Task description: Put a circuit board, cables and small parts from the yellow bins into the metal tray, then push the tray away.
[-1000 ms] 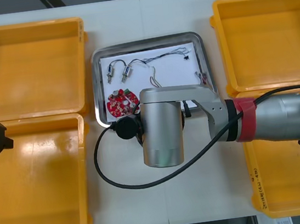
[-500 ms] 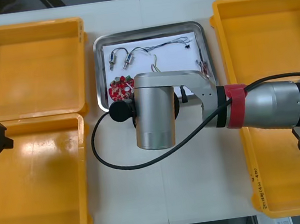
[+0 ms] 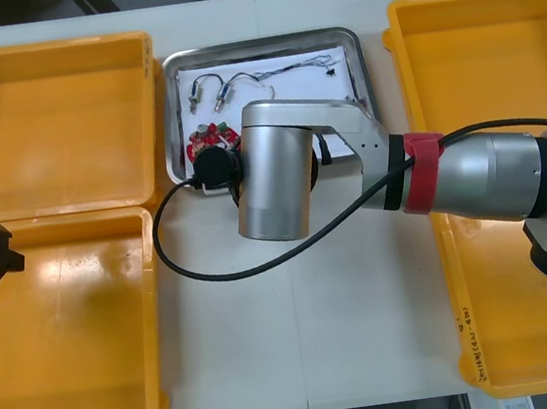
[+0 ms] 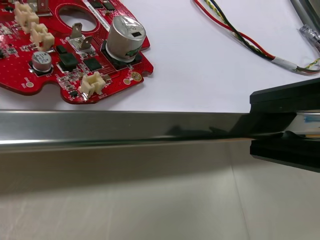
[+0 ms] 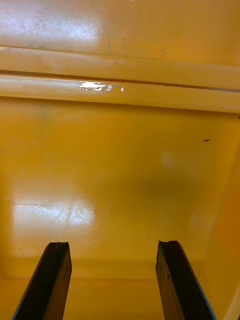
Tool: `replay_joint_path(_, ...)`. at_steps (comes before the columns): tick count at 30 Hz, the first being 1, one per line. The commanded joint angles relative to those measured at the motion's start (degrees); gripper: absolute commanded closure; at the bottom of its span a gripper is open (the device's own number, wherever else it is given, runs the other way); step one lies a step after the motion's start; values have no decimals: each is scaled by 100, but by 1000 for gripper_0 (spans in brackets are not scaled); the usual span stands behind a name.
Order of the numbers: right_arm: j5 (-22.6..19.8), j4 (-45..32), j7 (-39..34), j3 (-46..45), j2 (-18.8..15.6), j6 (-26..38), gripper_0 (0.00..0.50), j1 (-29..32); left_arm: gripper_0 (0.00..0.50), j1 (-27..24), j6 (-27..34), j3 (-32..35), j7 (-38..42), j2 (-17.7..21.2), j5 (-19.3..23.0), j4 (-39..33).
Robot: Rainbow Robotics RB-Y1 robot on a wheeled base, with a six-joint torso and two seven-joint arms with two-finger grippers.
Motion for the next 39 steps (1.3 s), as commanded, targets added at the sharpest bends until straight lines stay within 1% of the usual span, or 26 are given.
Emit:
replay_joint_path(1, 1, 101, 289, -233, 123, -246, 500, -338, 0, 100, -46, 176, -504, 239, 43, -168)
replay_joint_path(5, 159, 215, 376, -242, 123, -439, 500, -347, 0, 100, -46, 176, -504, 239, 43, -168)
replay_joint_path(17, 177, 655, 587, -470, 123, -975, 500, -400, 0, 100, -46, 176, -504, 239, 43, -168)
replay_joint_path(28, 265, 725, 649, -593, 123, -1028, 498, -400, 0, 100, -46, 176, -504, 239, 43, -168)
replay_joint_path(30, 283, 725, 649, -593, 123, -1028, 257, -400, 0, 100, -46, 176, -504, 239, 43, -168)
replay_joint_path(31, 300, 725, 649, -584, 123, -1028, 210, -400, 0, 100, -46, 176, -504, 239, 43, -168)
replay_joint_path(32, 318, 725, 631, -593, 123, -1028, 142, -400, 0, 100, -46, 176, -504, 239, 43, -168)
replay_joint_path(33, 326, 725, 623, -584, 123, -1028, 85, -391, 0, 100, -46, 176, -504, 239, 43, -168)
replay_joint_path(34, 326, 725, 623, -593, 123, -1028, 67, -400, 0, 100, -46, 176, -504, 239, 43, -168)
replay_joint_path(36, 335, 707, 649, -620, 123, -1028, 7, -391, 0, 100, -46, 176, -504, 239, 43, -168)
replay_joint_path(39, 256, 663, 614, -646, 123, -1002, 0, -391, 0, 100, -46, 176, -504, 239, 43, -168)
